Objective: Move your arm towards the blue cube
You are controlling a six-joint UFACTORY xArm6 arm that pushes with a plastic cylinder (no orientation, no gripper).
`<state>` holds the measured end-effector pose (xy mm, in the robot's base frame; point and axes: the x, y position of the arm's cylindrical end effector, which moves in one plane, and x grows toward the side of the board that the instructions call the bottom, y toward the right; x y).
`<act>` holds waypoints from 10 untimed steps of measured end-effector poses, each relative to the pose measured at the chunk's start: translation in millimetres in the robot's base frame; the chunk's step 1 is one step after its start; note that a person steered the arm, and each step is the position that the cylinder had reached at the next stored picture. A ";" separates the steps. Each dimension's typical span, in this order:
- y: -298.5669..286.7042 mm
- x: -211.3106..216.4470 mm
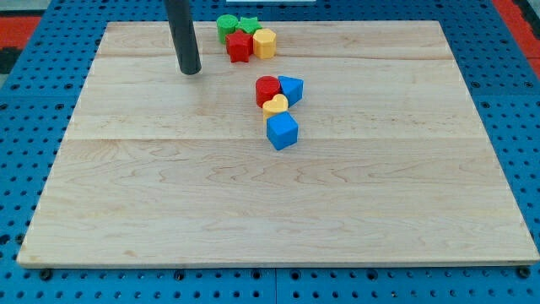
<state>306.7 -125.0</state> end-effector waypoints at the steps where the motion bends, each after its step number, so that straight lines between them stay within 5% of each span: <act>1: 0.0 0.8; 7: -0.4 26.9; 10: 4.7 98.7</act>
<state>405.4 -120.4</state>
